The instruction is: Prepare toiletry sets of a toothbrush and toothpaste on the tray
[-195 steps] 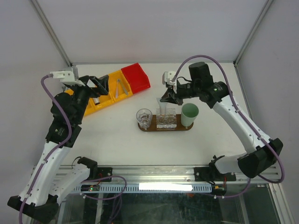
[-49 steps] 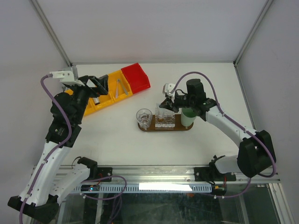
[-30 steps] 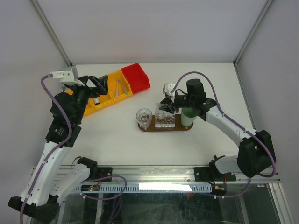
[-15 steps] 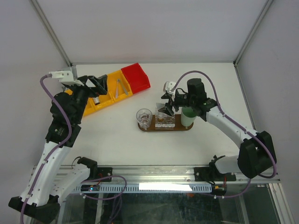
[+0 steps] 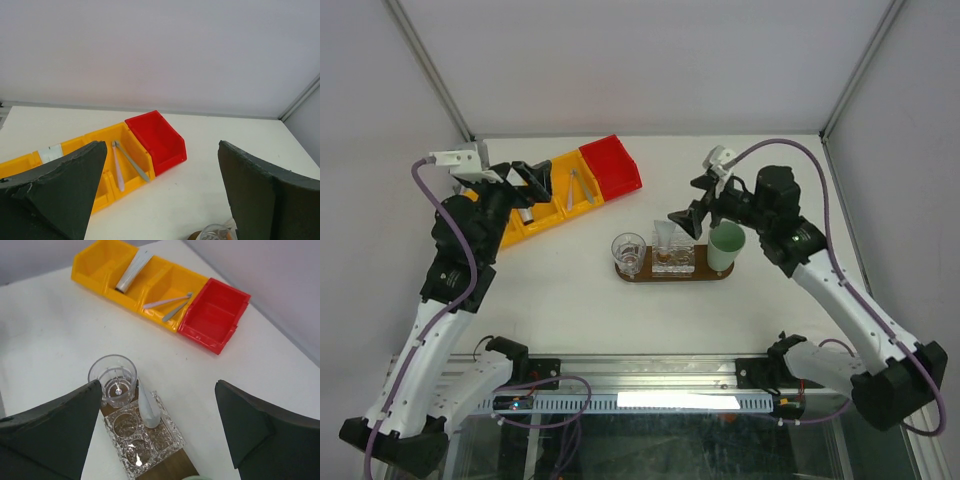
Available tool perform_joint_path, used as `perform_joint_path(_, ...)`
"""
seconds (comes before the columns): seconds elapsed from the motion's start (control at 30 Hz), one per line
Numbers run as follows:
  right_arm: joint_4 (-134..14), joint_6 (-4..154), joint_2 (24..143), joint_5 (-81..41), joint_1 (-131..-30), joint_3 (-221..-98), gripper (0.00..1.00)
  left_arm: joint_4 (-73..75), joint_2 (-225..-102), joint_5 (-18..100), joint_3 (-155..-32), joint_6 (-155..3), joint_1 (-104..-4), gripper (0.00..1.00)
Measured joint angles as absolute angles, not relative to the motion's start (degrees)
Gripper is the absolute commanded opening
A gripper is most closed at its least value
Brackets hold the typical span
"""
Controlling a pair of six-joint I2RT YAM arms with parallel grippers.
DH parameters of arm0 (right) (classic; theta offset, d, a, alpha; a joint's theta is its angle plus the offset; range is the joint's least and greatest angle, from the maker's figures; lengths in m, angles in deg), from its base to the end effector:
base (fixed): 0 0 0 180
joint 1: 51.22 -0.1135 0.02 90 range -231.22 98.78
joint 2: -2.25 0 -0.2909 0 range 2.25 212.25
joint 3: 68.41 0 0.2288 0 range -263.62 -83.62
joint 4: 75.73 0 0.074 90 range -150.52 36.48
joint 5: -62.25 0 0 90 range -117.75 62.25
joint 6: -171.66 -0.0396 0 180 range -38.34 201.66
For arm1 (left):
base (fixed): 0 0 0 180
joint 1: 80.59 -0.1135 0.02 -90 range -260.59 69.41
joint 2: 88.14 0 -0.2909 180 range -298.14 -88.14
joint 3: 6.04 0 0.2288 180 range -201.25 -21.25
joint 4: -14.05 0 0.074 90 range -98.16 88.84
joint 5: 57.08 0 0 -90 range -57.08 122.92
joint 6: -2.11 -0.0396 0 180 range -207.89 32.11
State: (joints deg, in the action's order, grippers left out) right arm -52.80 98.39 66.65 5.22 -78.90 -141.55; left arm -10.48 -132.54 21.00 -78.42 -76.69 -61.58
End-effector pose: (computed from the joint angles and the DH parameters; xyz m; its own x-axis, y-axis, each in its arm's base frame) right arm 0.1887 0.1233 0.3843 0.0388 -0.2524 -0.9669 -0.8832 0.4440 -0.1513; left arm 0.1225 -0.0336 0.4312 0.0318 -0.2120 -0.9768 0.1325 0.9695 -0.2061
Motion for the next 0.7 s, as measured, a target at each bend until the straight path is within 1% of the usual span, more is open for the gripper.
perform_joint_path(0.13, -51.16, 88.1, 59.94, -2.69, -78.9, -141.57, 1.0, -10.59, -133.9, 20.08, -77.83, -75.75, -61.58, 0.99)
perform_joint_path(0.3, -42.59, 75.4, 55.42, -15.65, -78.95, -143.43, 1.0, -14.55, -138.2, 15.71, -77.98, -72.08, -61.63, 0.99)
perform_joint_path(0.4, -38.0, 71.31, 53.1, -20.96, -78.95, -144.61, 1.0, -20.25, -143.08, 13.59, -80.41, -69.32, -62.35, 0.99)
perform_joint_path(0.53, -33.74, 69.24, 49.04, -24.51, -78.95, -145.31, 1.0, -27.18, -150.83, 13.52, -84.78, -66.07, -65.71, 0.99)
perform_joint_path(0.63, -32.08, 69.08, 46.17, -27.89, -78.95, -145.62, 1.0, -31.64, -157.98, 14.11, -88.41, -64.71, -70.19, 0.92)
perform_joint_path(0.7, -31.6, 69.24, 44.64, -29.84, -78.95, -145.66, 1.0, -33.85, -163.36, 14.15, -90.83, -64.56, -72.42, 0.85)
